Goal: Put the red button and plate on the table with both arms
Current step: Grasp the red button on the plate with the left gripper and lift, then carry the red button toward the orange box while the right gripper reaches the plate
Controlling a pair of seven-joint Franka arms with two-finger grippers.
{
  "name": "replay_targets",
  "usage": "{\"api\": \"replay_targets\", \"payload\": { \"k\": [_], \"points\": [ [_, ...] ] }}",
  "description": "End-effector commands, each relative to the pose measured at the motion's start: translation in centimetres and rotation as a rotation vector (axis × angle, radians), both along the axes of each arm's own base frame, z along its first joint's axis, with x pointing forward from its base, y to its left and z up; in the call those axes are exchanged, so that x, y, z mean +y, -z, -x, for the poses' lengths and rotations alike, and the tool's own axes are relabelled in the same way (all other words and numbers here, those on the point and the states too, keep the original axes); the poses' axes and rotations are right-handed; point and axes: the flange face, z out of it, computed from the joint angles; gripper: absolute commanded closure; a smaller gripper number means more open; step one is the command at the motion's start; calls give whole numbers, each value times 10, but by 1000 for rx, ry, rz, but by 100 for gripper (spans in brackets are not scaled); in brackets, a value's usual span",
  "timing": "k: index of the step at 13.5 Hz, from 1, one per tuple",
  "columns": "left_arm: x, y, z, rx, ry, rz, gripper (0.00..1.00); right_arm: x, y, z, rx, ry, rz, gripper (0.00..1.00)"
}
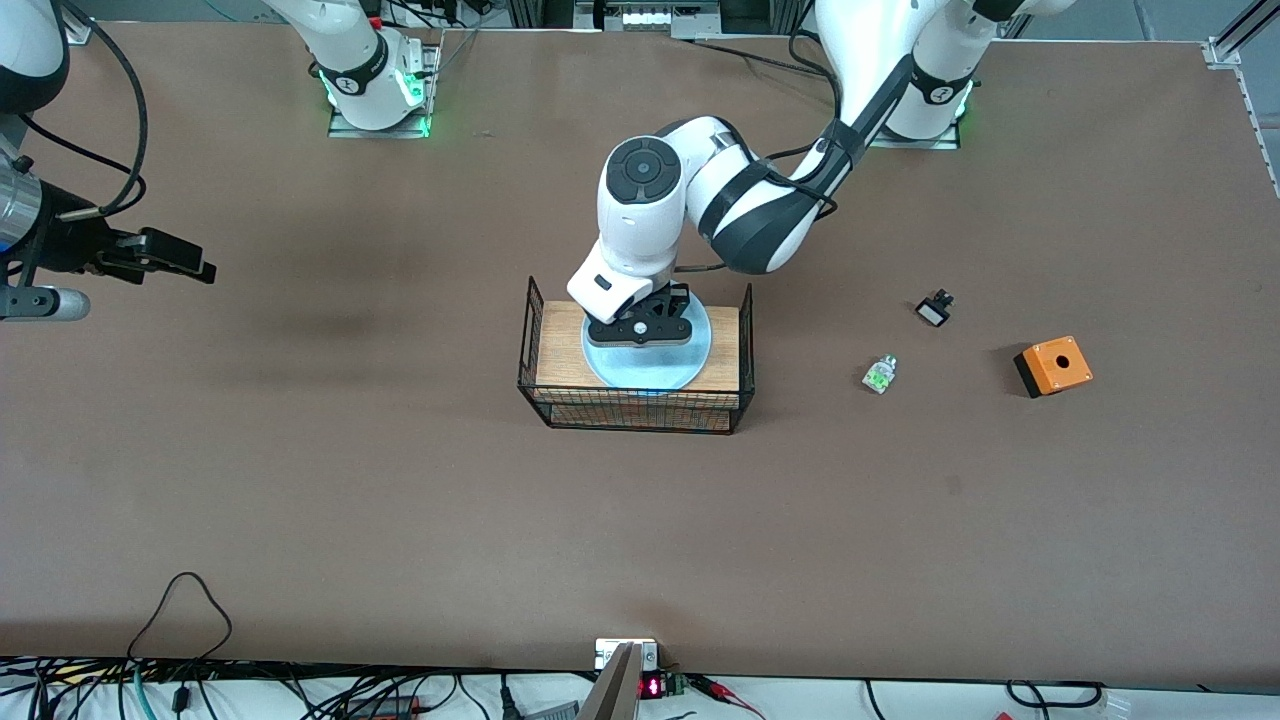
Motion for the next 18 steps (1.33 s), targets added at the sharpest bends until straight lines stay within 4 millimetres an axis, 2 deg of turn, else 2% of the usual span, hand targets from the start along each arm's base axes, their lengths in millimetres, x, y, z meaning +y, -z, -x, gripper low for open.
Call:
{"api": "replay_targets", "payload": {
  "k": [1,2,3,4,6,7,9,10,12,13,14,16,17,18],
  "points": [
    [-3,-6,2,-21,0,-16,77,6,-4,-1,-7,0,-13,0],
    [-2,-10,1,-20,0,-19,82,8,-4,-1,-1,-4,-13,0],
    [3,-21,2,-7,-1,-38,87,10,-5,0,0,-9,-13,0],
    [11,-38,2,4,-8,-61,87,10,-5,1,5,13,-11,0],
    [38,-85,-5,2,-45,-70,87,33,-11,3,12,101,2,0],
    [58,-107,-11,5,-73,-79,87,54,-14,5,17,130,6,0],
    [94,-139,-23,18,-97,-106,87,112,-18,13,35,213,25,0],
    [116,-146,-31,33,-87,-126,87,148,-23,19,32,258,33,0],
    [180,-155,-62,57,-23,-147,87,226,-24,35,39,348,54,0],
    [214,-153,-75,84,47,-160,87,264,-20,39,32,399,56,0],
    [250,-154,-91,89,103,-155,87,295,-17,41,20,452,50,0],
    [324,-149,-119,109,197,-136,86,350,3,48,9,547,44,0],
    [351,-141,-126,126,230,-130,86,371,14,51,1,576,38,0],
    [376,-123,-132,154,246,-128,86,392,29,54,-3,602,34,0]
  ]
}}
